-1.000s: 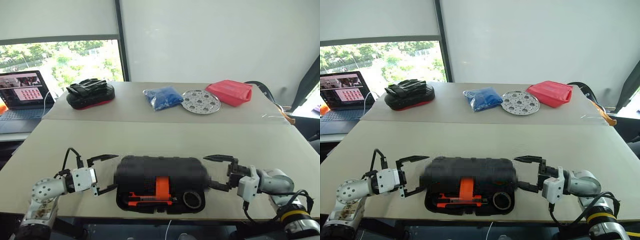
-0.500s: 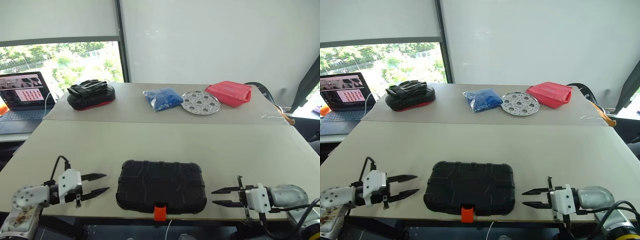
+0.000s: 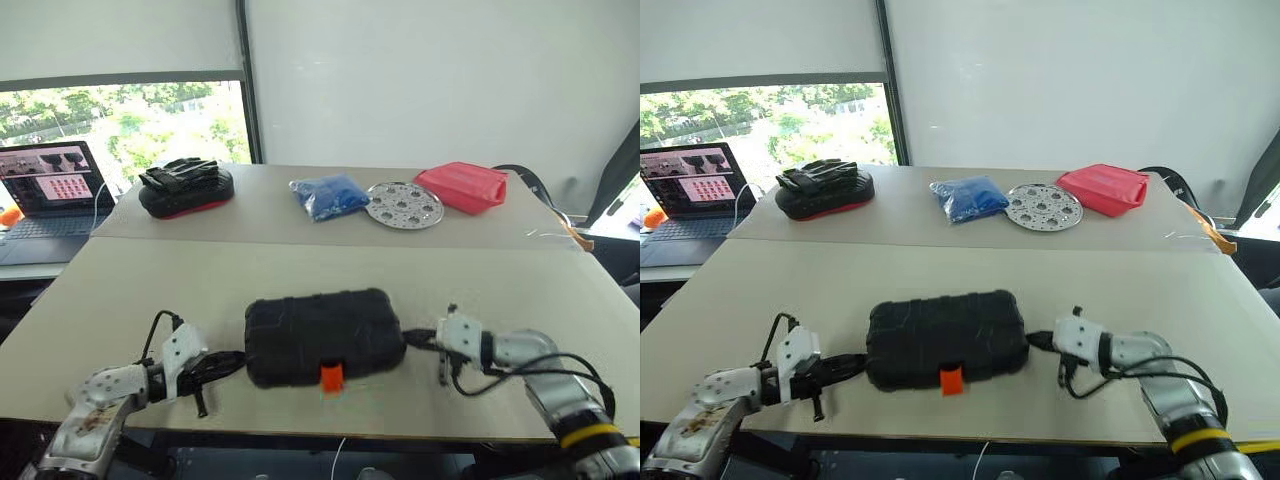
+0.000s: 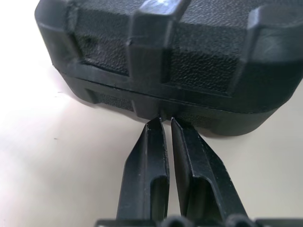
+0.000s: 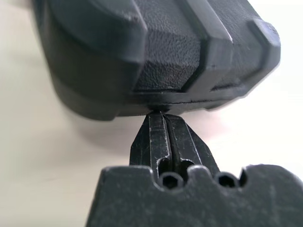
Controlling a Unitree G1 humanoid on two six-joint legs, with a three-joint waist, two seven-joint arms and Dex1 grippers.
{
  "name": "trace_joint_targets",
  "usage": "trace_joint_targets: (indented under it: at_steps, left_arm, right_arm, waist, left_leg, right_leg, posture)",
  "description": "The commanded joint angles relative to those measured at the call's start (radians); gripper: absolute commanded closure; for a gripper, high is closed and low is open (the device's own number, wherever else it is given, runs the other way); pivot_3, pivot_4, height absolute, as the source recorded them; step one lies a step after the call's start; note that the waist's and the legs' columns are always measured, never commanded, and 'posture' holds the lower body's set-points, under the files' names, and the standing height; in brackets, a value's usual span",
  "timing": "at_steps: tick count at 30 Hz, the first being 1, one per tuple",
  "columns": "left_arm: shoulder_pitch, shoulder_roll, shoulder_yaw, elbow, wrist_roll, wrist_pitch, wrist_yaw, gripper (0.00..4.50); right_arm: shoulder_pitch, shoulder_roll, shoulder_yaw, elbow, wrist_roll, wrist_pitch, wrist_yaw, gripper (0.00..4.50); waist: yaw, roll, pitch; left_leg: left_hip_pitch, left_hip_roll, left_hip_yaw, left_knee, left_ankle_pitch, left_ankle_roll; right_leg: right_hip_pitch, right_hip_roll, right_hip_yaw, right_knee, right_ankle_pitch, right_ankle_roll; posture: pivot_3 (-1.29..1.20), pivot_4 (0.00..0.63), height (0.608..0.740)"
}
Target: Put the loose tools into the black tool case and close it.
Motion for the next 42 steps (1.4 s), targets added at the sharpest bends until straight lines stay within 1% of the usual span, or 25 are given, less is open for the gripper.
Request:
trace_joint_targets:
  at_steps: [1,3,6,10,12,13,15,16,17,18,20,22,24,29,32,35,38,42]
  left_arm:
    - [-0.055,-0.028,-0.030,-0.092,0.002,0.037,0.044,4.16]
    - [-0.040,-0.017,-0.024,-0.116,-0.006,0.056,0.036,4.16]
    - [0.002,0.002,-0.004,-0.160,-0.022,0.071,0.020,4.16]
    - [0.042,0.026,0.043,-0.202,-0.057,0.091,0.016,4.16]
    - [0.053,0.055,0.085,-0.228,-0.127,0.134,-0.025,4.16]
    - [0.055,0.088,0.102,-0.247,-0.178,0.196,-0.055,4.16]
    - [0.049,0.152,0.116,-0.287,-0.279,0.305,-0.125,4.16]
    - [0.028,0.179,0.113,-0.301,-0.320,0.359,-0.146,4.16]
    - [0.004,0.194,0.109,-0.310,-0.352,0.400,-0.155,4.16]
    - [-0.053,0.194,0.095,-0.309,-0.380,0.443,-0.150,4.16]
    - [-0.192,0.159,0.049,-0.289,-0.401,0.492,-0.131,4.16]
    - [-0.314,0.106,-0.006,-0.244,-0.370,0.518,-0.093,4.16]
    - [-0.421,0.049,-0.080,-0.167,-0.276,0.494,-0.055,4.16]
    - [-0.593,-0.072,-0.225,0.075,-0.069,0.351,-0.032,4.16]
    - [-0.643,-0.115,-0.278,0.186,0.020,0.268,-0.038,4.16]
    - [-0.664,-0.148,-0.311,0.260,0.079,0.220,-0.047,4.16]
    - [-0.672,-0.162,-0.324,0.306,0.129,0.192,-0.038,4.16]
    - [-0.665,-0.173,-0.328,0.331,0.171,0.205,-0.012,4.16]
  right_arm:
    - [-0.119,0.055,0.013,-0.009,-0.069,0.130,-0.075,4.50]
    - [-0.161,0.071,0.011,0.022,-0.103,0.197,-0.105,4.50]
    - [-0.200,0.065,0.008,0.053,-0.146,0.248,-0.125,4.50]
    - [-0.172,0.023,-0.029,0.017,-0.141,0.259,-0.108,4.50]
    - [-0.112,-0.017,-0.063,-0.045,-0.106,0.256,-0.075,4.50]
    - [-0.070,-0.041,-0.088,-0.088,-0.072,0.245,-0.047,4.50]
    - [0.017,-0.071,-0.140,-0.196,0.037,0.273,0.029,4.50]
    - [0.071,-0.090,-0.160,-0.269,0.105,0.322,0.078,4.50]
    - [0.115,-0.106,-0.171,-0.325,0.146,0.353,0.111,4.50]
    - [0.176,-0.124,-0.181,-0.399,0.184,0.378,0.139,4.50]
    - [0.285,-0.138,-0.187,-0.526,0.217,0.416,0.141,4.50]
    - [0.343,-0.127,-0.175,-0.615,0.229,0.448,0.120,4.50]
    - [0.366,-0.099,-0.147,-0.678,0.232,0.483,0.089,4.50]
    - [0.315,-0.003,-0.046,-0.705,0.175,0.518,0.020,4.50]
    - [0.266,0.028,-0.004,-0.684,0.143,0.523,0.003,4.50]
    - [0.221,0.051,0.024,-0.662,0.129,0.524,0.000,4.50]
    - [0.183,0.067,0.042,-0.638,0.119,0.527,-0.002,4.50]
    - [0.147,0.090,0.062,-0.593,0.101,0.518,-0.009,4.50]
  waist:
    - [0.000,0.000,0.000]
    - [-0.002,0.000,0.000]
    - [-0.002,0.000,0.000]
    - [0.003,0.000,0.000]
    - [0.011,0.000,0.000]
    - [0.015,0.000,0.000]
    - [0.022,0.000,0.000]
    - [0.022,0.000,0.000]
    - [0.021,0.001,0.000]
    - [0.021,0.001,0.000]
    - [0.026,0.001,0.000]
    - [0.025,0.000,0.000]
    - [0.017,0.000,0.000]
    - [-0.002,-0.001,0.000]
    - [-0.005,-0.001,0.000]
    - [-0.002,-0.001,0.000]
    - [0.005,-0.001,-0.001]
    - [0.012,0.000,-0.001]
  left_leg:
    - [-0.001,0.000,0.000,0.000,0.000,0.000]
    - [-0.005,0.000,0.000,-0.001,0.000,0.000]
    - [-0.016,0.000,0.000,-0.001,0.000,0.000]
    - [-0.016,0.000,-0.001,-0.002,0.000,0.000]
    - [-0.016,0.000,-0.001,-0.001,0.000,0.000]
    - [-0.016,0.000,-0.001,-0.001,0.000,0.000]
    - [-0.016,0.000,-0.001,-0.001,0.000,0.000]
    - [-0.016,0.000,-0.001,-0.001,0.000,0.000]
    - [-0.015,0.000,-0.001,-0.001,0.000,0.000]
    - [-0.015,0.000,-0.001,-0.001,0.000,0.000]
    - [-0.014,0.000,-0.002,0.000,0.000,0.000]
    - [-0.014,0.000,-0.003,0.003,0.000,0.000]
    - [-0.013,-0.002,-0.003,0.004,0.001,0.000]
    - [-0.008,-0.002,-0.003,0.003,0.001,-0.001]
    - [-0.008,-0.002,-0.003,0.002,0.001,-0.001]
    - [-0.010,-0.001,-0.003,0.002,0.001,0.000]
    - [-0.013,-0.002,-0.003,0.002,0.001,0.000]
    - [-0.013,-0.002,-0.003,0.003,0.001,0.000]
  right_leg:
    - [-0.001,0.000,0.000,0.000,0.000,0.000]
    - [-0.006,0.000,0.000,0.000,0.000,0.000]
    - [-0.018,-0.001,0.000,0.003,0.000,0.000]
    - [-0.018,-0.002,-0.001,0.002,0.000,0.000]
    - [-0.017,-0.003,-0.001,0.001,0.000,0.000]
    - [-0.016,-0.003,-0.001,0.001,0.000,0.000]
    - [-0.016,-0.002,-0.002,0.000,0.000,0.000]
    - [-0.016,-0.002,-0.002,0.000,0.000,0.000]
    - [-0.015,-0.002,-0.002,0.000,0.000,0.000]
    - [-0.015,-0.001,-0.002,0.000,0.000,0.000]
    - [-0.013,-0.001,-0.002,0.001,0.000,0.000]
    - [-0.012,0.000,-0.003,0.002,0.000,0.001]
    - [-0.011,0.000,-0.002,0.002,0.000,0.002]
    - [-0.006,0.003,0.001,0.001,0.000,0.002]
    - [-0.007,0.003,0.001,0.001,0.001,0.002]
    - [-0.008,0.003,0.000,0.000,0.001,0.001]
    - [-0.010,0.003,0.000,0.000,0.001,0.002]
    - [-0.011,0.002,0.000,0.000,0.001,0.002]
  posture:
    - [0.00,0.150,0.740]
    - [0.00,0.150,0.740]
    - [0.00,0.150,0.740]
    - [0.00,0.150,0.740]
    - [0.00,0.150,0.740]
    - [0.00,0.150,0.740]
    - [0.00,0.150,0.740]
    - [0.00,0.150,0.740]
    - [0.00,0.150,0.740]
    - [0.00,0.150,0.740]
    - [0.00,0.150,0.740]
    - [0.00,0.150,0.740]
    - [0.00,0.150,0.740]
    - [0.00,0.150,0.740]
    - [0.00,0.150,0.740]
    - [0.00,0.150,0.740]
    - [0.00,0.150,0.740]
    - [0.00,0.150,0.740]
